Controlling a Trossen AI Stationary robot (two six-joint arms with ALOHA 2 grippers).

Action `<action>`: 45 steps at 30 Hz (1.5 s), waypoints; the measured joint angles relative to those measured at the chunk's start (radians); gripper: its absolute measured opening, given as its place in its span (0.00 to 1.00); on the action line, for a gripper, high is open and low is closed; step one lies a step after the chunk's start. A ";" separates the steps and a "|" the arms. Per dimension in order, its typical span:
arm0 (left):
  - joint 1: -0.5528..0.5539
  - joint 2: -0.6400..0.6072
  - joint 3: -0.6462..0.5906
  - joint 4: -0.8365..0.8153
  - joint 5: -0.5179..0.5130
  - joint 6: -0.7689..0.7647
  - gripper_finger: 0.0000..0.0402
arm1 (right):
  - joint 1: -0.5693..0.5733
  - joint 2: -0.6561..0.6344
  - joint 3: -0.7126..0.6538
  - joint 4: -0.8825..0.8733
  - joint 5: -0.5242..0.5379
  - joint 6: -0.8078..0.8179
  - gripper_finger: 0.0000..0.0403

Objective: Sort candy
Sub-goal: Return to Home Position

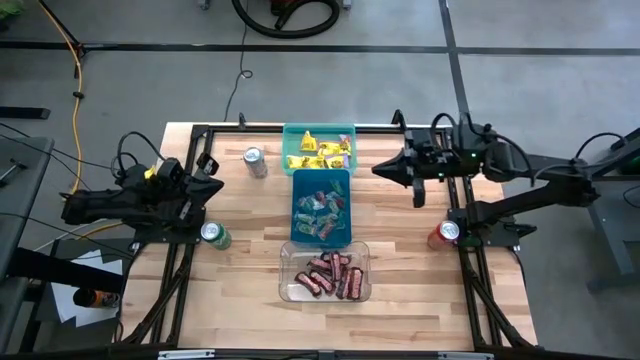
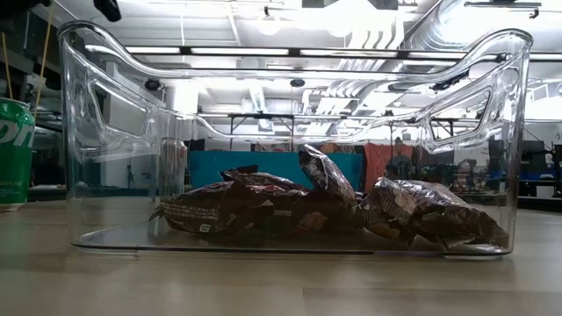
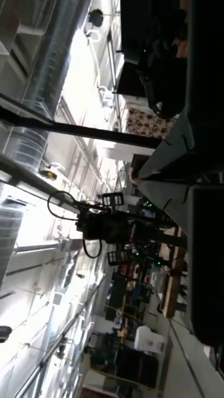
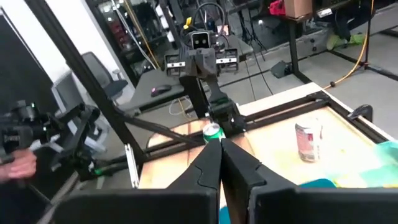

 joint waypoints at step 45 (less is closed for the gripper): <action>0.000 -0.185 -0.266 -0.406 -0.070 0.005 0.00 | 0.005 -0.043 0.001 -0.280 -0.055 -0.111 0.00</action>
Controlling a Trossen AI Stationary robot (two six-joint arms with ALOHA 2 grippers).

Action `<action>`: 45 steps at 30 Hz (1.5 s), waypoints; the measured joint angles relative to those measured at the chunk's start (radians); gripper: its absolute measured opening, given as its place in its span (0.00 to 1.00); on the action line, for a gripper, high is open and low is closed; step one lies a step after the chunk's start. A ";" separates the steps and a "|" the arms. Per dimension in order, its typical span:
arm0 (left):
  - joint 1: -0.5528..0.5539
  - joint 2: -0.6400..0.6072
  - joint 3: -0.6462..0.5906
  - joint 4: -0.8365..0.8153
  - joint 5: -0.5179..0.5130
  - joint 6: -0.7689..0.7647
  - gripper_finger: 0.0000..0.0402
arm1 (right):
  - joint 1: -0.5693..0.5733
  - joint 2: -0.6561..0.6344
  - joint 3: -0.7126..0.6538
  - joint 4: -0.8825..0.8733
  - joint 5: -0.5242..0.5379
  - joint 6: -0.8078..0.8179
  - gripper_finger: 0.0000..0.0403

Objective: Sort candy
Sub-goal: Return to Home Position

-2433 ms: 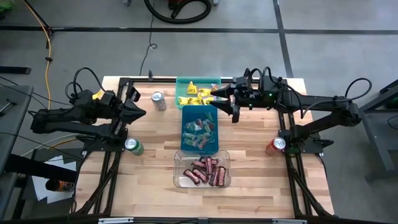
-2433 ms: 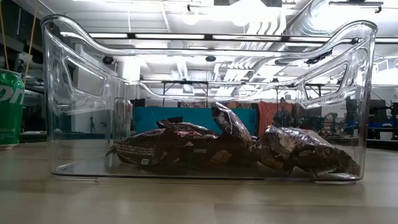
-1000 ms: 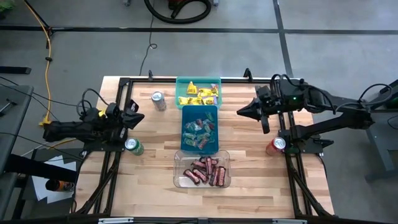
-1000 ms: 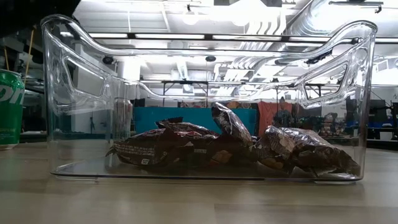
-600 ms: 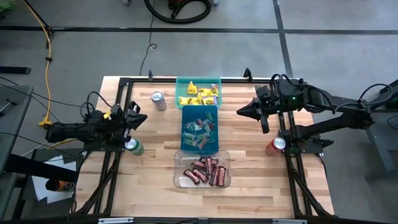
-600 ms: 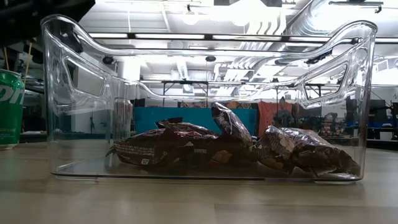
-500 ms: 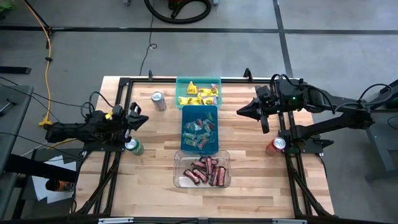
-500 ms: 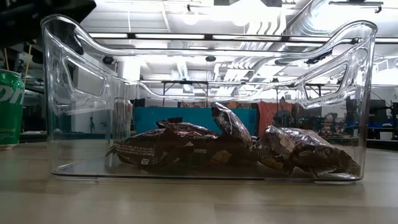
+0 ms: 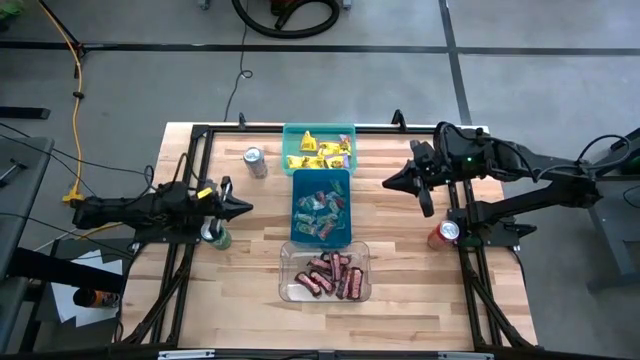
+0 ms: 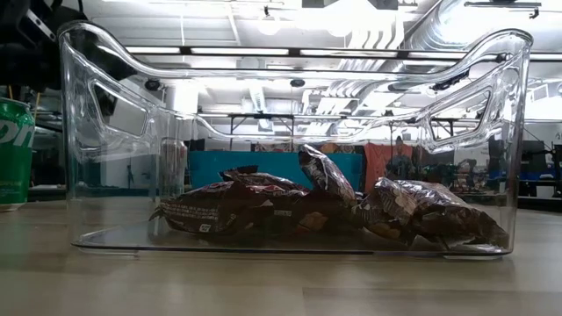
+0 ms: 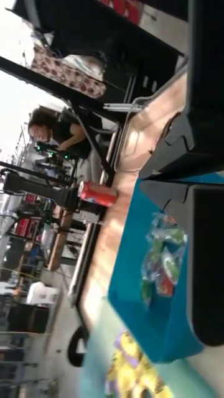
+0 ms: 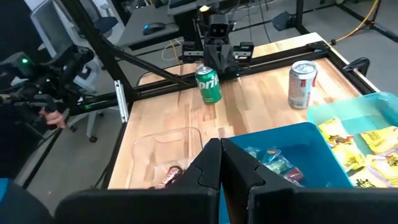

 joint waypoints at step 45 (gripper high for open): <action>0.000 -0.001 0.000 -0.009 -0.033 0.038 0.00 | 0.010 -0.702 -1.082 0.912 0.017 0.209 0.00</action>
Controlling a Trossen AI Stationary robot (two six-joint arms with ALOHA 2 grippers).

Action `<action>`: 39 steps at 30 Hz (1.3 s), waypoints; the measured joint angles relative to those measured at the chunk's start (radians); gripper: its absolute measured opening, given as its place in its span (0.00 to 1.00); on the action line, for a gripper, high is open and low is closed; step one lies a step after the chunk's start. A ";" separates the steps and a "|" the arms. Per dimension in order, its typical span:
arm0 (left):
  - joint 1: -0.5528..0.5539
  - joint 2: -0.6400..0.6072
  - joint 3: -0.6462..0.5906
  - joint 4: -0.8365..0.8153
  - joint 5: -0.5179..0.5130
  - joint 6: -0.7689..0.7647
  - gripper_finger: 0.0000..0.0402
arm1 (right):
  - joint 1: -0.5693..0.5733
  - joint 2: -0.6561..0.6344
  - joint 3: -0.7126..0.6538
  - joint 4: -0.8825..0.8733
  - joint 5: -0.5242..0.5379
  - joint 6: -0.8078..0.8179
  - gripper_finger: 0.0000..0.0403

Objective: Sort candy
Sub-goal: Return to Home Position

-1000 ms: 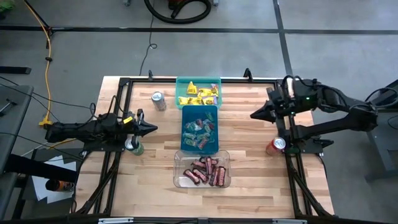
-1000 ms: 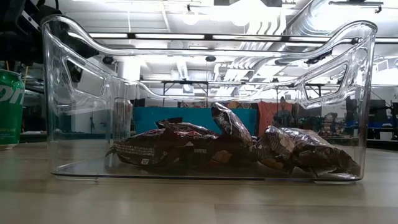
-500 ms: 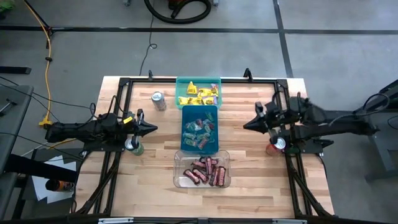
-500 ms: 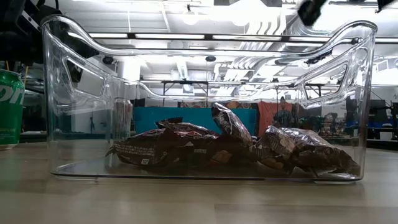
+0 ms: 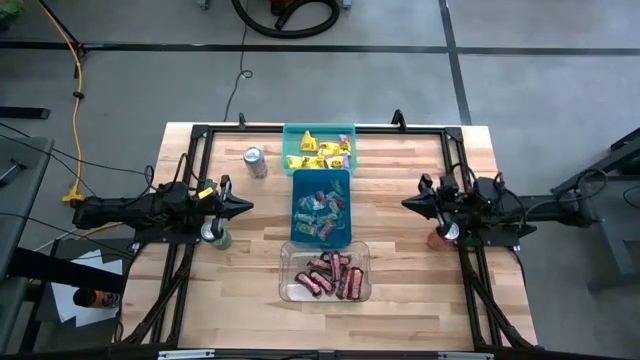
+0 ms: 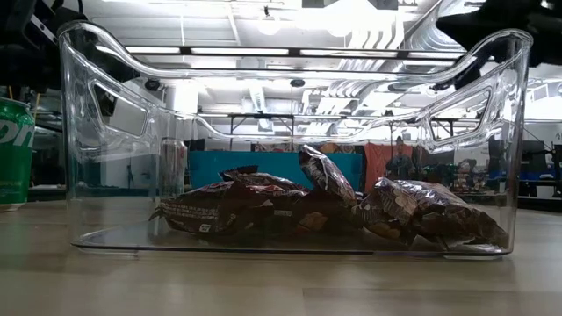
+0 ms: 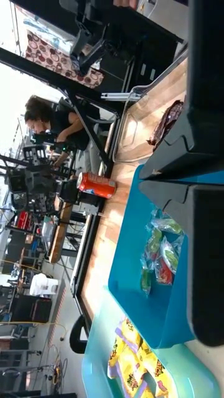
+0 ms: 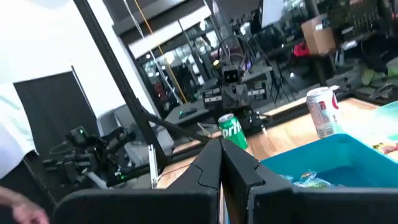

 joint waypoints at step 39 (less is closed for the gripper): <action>0.000 0.000 0.000 0.000 0.000 0.000 0.00 | 0.095 -0.214 -0.119 -0.297 0.108 -0.164 0.00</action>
